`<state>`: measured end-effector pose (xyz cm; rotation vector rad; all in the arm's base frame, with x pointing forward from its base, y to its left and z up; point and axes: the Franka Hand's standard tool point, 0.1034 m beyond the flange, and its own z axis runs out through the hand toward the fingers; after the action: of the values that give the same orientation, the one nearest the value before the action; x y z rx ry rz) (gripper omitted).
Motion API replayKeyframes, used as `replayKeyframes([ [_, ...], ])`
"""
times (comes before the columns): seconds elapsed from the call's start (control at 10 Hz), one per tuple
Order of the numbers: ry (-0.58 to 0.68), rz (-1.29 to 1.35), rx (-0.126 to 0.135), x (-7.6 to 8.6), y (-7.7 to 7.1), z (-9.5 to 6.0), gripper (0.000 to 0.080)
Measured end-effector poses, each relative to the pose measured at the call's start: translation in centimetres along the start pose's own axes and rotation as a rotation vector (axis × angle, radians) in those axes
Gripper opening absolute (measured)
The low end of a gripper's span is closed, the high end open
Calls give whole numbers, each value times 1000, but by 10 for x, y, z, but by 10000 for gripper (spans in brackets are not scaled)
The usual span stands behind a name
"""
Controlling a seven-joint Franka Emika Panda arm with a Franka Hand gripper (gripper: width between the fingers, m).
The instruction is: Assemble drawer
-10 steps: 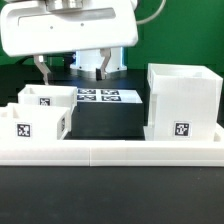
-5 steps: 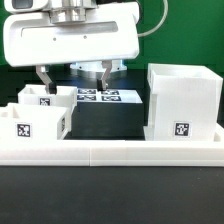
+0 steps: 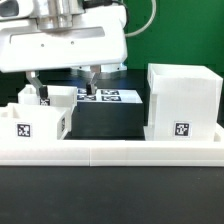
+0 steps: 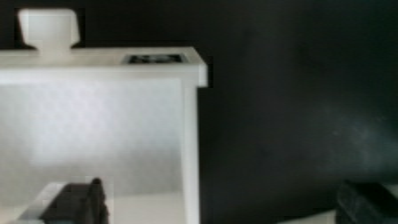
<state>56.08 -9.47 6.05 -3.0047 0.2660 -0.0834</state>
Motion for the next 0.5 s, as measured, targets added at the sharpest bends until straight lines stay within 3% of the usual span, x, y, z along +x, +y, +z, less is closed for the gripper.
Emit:
replayKeyframes([
  [0.2, -1, 7, -7, -4, 5, 14, 649],
  [0.5, 1, 4, -7, -3, 4, 12, 648],
])
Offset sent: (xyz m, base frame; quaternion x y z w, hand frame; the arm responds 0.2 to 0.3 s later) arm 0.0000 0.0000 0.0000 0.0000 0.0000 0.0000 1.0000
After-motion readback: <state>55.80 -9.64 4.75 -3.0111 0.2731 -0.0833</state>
